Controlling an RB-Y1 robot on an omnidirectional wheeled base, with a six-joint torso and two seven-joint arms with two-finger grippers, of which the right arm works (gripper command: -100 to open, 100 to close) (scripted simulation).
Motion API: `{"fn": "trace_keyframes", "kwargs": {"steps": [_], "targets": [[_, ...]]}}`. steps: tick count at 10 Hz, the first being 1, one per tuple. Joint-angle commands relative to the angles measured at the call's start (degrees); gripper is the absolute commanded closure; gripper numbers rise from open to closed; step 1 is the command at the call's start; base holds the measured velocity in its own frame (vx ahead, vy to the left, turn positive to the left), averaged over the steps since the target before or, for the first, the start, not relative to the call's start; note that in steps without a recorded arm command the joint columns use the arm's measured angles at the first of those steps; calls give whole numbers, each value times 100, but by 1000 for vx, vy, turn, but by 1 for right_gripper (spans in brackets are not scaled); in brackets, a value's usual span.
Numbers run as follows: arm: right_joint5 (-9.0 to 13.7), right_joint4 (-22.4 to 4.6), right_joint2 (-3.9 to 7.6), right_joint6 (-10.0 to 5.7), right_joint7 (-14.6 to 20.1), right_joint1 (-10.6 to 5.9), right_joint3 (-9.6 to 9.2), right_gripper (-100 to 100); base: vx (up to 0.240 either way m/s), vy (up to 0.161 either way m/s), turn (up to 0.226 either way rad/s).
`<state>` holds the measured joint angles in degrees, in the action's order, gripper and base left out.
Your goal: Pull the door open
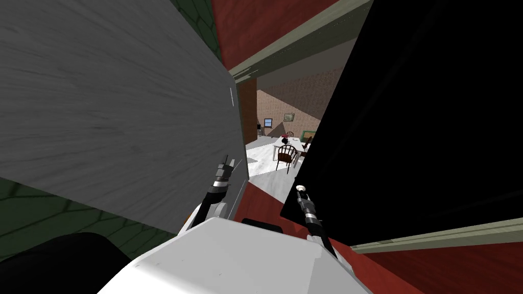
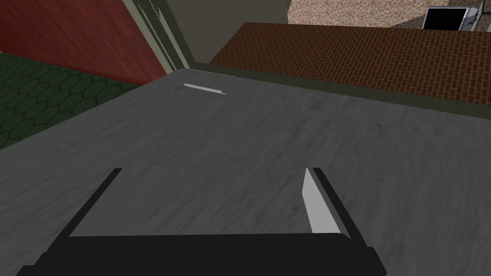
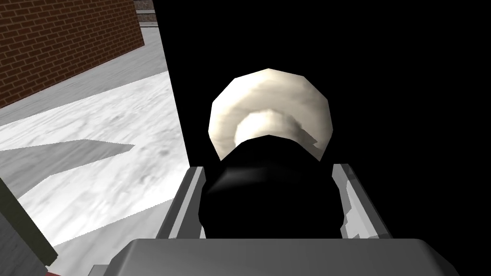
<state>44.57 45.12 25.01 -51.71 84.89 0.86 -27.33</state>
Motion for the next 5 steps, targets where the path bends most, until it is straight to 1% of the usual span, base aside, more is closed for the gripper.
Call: {"fn": "trace_keyframes", "kwargs": {"steps": [1,2,3,4,5], "targets": [[0,0,0,0,0,0,0,100,-86,2,10],[-20,-26,113,-104,154,72,-99,100,-145,-25,107],[-26,-30,149,-138,197,91,-126,100,-185,6,111],[-38,-41,227,-215,292,131,-186,100,-199,-21,129],[-51,-52,314,-299,397,176,-252,100,-208,-66,172]]}}
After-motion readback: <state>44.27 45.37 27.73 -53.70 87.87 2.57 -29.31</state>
